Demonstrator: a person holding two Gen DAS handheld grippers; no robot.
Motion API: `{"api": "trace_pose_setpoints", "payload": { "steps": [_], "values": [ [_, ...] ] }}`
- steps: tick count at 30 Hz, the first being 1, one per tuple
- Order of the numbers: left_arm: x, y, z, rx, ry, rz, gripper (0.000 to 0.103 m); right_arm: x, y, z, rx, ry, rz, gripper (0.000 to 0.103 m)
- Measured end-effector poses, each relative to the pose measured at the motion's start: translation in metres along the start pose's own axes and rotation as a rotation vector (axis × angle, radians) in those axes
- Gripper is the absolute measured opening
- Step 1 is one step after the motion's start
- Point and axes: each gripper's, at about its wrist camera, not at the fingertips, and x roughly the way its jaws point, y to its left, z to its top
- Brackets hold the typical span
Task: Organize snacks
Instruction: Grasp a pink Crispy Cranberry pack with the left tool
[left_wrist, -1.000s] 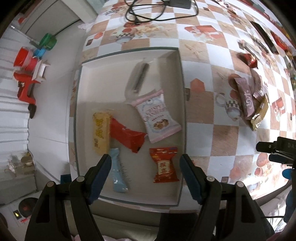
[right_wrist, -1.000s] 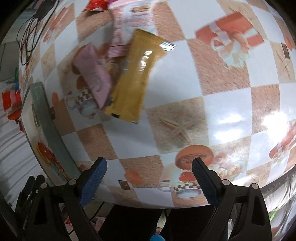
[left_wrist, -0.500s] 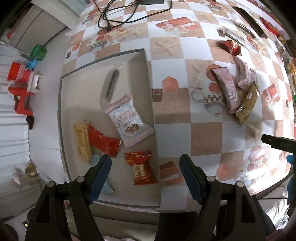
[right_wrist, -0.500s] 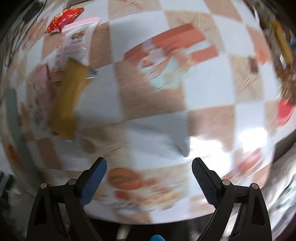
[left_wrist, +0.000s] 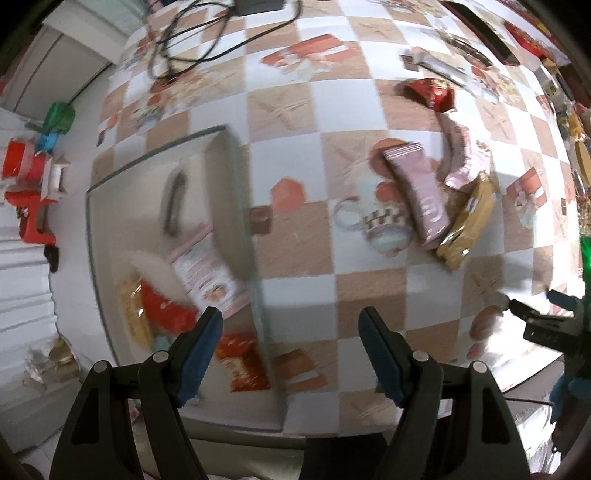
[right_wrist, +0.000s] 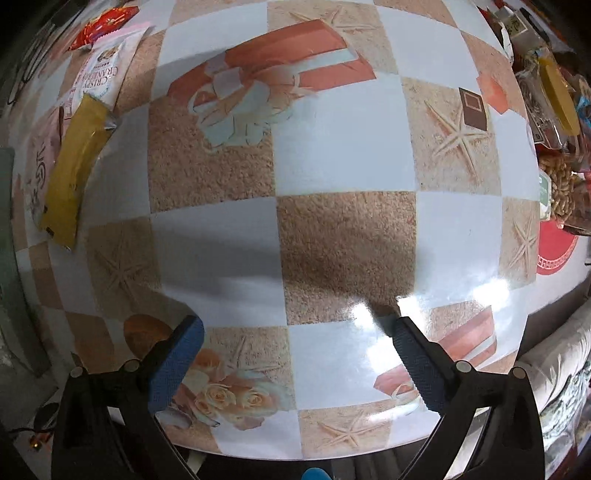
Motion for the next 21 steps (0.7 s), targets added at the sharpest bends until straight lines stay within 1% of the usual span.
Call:
{"api": "trace_pose_setpoints", "payload": {
  "steps": [2, 4, 6, 10, 11, 12, 14, 18, 21],
  "values": [
    [0.000, -0.009, 0.009, 0.013, -0.006, -0.013, 0.079, 0.000, 0.000, -0.005, 0.001, -0.001, 0.001, 0.102],
    [0.000, -0.020, 0.021, 0.022, -0.007, -0.046, 0.079, 0.000, -0.002, -0.006, 0.000, -0.001, 0.005, 0.103],
    [-0.001, -0.030, 0.033, 0.030, -0.008, -0.074, 0.079, -0.005, -0.002, -0.014, 0.001, -0.005, 0.004, 0.103],
    [-0.003, -0.058, 0.063, 0.070, -0.032, -0.087, 0.079, -0.005, -0.007, -0.020, 0.000, -0.020, 0.003, 0.103],
    [-0.003, -0.064, 0.069, 0.079, -0.036, -0.091, 0.079, -0.003, 0.007, -0.025, 0.001, -0.024, 0.002, 0.103],
    [-0.003, -0.071, 0.076, 0.086, -0.040, -0.094, 0.079, -0.001, 0.025, -0.030, -0.004, -0.025, -0.022, 0.103],
    [-0.001, -0.084, 0.090, 0.096, -0.039, -0.105, 0.079, -0.001, 0.035, -0.034, -0.003, -0.029, -0.024, 0.103],
    [0.013, -0.103, 0.120, 0.040, 0.000, -0.160, 0.079, 0.001, 0.043, -0.043, -0.004, -0.029, -0.024, 0.103],
    [0.024, -0.121, 0.135, 0.031, 0.018, -0.162, 0.079, 0.000, 0.048, -0.035, 0.000, -0.029, -0.027, 0.103]
  ]
}}
